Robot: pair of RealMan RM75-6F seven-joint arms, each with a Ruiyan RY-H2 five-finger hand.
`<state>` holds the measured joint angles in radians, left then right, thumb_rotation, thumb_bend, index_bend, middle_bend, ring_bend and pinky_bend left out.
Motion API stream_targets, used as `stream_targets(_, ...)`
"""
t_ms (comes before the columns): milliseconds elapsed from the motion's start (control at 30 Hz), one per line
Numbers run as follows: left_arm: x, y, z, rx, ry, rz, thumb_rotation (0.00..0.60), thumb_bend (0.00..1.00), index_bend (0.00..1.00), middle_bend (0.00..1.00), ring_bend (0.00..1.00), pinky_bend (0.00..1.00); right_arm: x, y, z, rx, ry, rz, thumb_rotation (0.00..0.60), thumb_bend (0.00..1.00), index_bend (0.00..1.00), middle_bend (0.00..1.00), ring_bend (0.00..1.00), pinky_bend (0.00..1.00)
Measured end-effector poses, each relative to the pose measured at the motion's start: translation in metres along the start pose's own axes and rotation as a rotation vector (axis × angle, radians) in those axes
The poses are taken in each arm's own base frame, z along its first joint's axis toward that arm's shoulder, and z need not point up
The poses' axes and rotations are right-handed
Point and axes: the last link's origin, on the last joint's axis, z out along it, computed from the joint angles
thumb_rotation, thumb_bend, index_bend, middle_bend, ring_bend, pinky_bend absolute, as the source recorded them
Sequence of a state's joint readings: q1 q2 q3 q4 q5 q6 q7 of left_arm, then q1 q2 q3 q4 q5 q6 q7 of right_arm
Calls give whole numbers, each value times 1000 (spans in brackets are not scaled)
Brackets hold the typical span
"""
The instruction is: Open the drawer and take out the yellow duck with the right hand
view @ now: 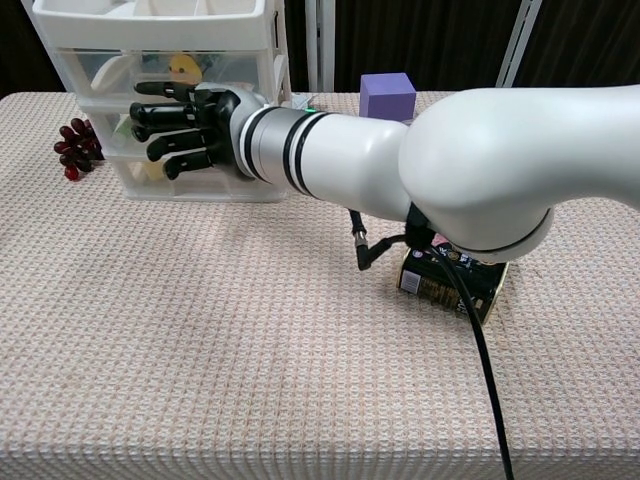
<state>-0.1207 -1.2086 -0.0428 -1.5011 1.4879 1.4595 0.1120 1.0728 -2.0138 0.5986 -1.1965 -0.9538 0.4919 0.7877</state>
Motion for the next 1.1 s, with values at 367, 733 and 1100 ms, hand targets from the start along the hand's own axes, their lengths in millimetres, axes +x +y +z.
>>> stream_targets(367,-1,3,1,-10,-3,-3,600,138,258,220,182,206,-8,6,-19,3,-36,-1,600,563,247,696,667,730)
stream_targets(733,-2,4,1,-12,-6,-10,600,138,258,220,182,206,-12,13,-46,-42,-105,-47,600,408,0,598,605,716)
stream_targets(1100,-1,3,0,-11,3,-23,600,139,258,220,182,206,-4,-6,-101,-56,-207,-279,600,341,0,606,604,718)
